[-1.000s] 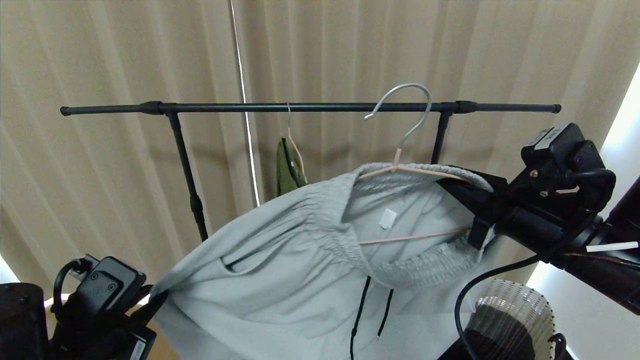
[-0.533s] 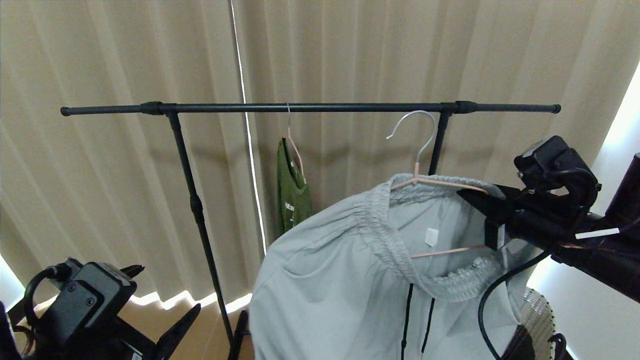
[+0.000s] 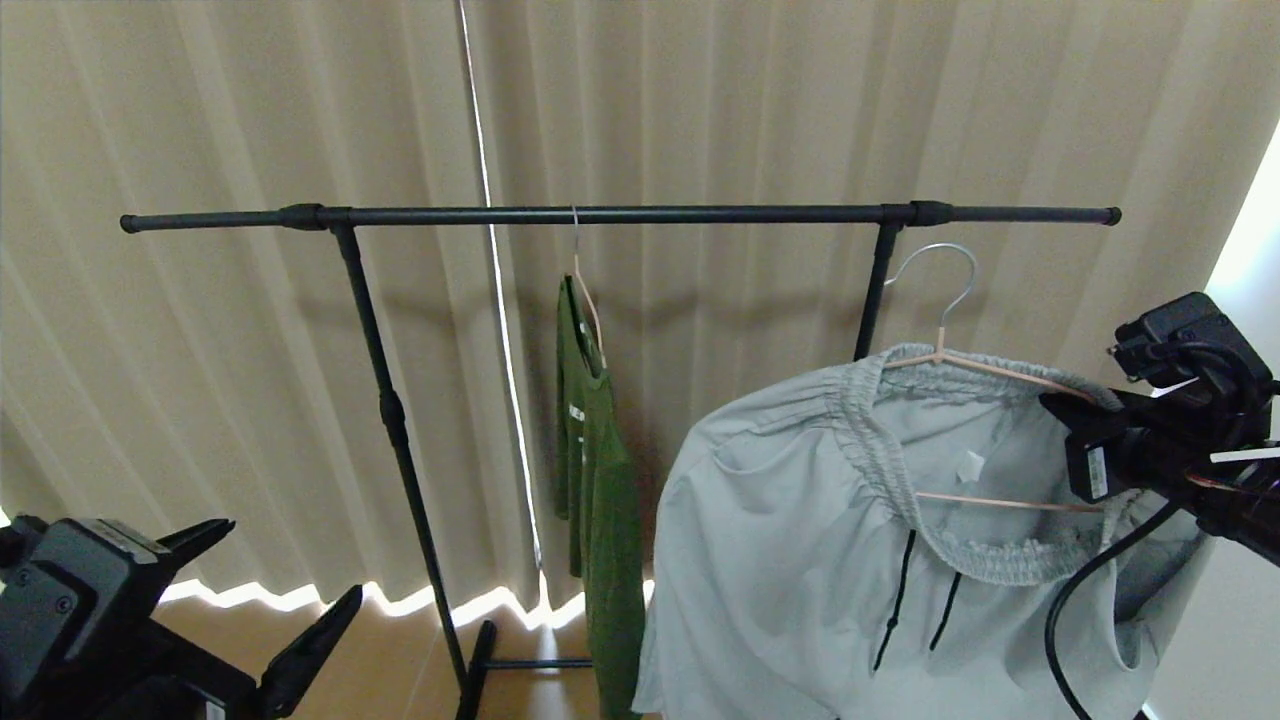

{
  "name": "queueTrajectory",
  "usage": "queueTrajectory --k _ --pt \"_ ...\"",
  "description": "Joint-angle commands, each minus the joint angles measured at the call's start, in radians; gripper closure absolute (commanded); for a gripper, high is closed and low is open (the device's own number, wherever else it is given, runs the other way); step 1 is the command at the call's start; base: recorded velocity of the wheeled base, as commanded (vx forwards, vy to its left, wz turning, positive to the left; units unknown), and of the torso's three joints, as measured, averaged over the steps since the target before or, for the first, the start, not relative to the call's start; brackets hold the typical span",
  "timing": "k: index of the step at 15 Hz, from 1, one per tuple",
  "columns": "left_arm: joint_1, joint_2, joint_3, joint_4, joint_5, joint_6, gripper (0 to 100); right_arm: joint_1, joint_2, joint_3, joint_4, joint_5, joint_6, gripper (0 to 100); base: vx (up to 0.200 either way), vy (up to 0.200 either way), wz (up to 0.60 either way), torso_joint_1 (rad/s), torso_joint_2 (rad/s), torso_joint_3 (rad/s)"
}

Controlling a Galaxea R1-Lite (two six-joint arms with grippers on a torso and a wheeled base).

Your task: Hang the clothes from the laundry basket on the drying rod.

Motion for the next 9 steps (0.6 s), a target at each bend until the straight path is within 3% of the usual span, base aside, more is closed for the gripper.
queueTrajectory --k 1,3,6,9 --pt "0.014 -0.085 0.012 0.003 0.002 -0.044 0 -0.013 -0.007 0.016 -0.002 0.0 0.0 100 0.0 0.0 0.0 0.0 0.0 0.0" --pt "0.065 -0.162 0.045 0.006 0.0 -0.064 0 -0.04 -0.025 0.048 -0.027 0.0 0.0 100 0.0 0.0 0.0 0.0 0.0 0.0" --pt "0.071 -0.251 0.084 0.012 0.0 -0.067 0 -0.042 -0.007 0.123 -0.171 0.004 0.0 100 0.0 0.0 0.0 0.0 0.0 0.0" --pt "0.086 -0.261 0.083 0.067 -0.001 -0.066 0 -0.044 0.025 0.122 -0.183 0.002 0.001 100 0.0 0.0 0.0 0.0 0.0 0.0"
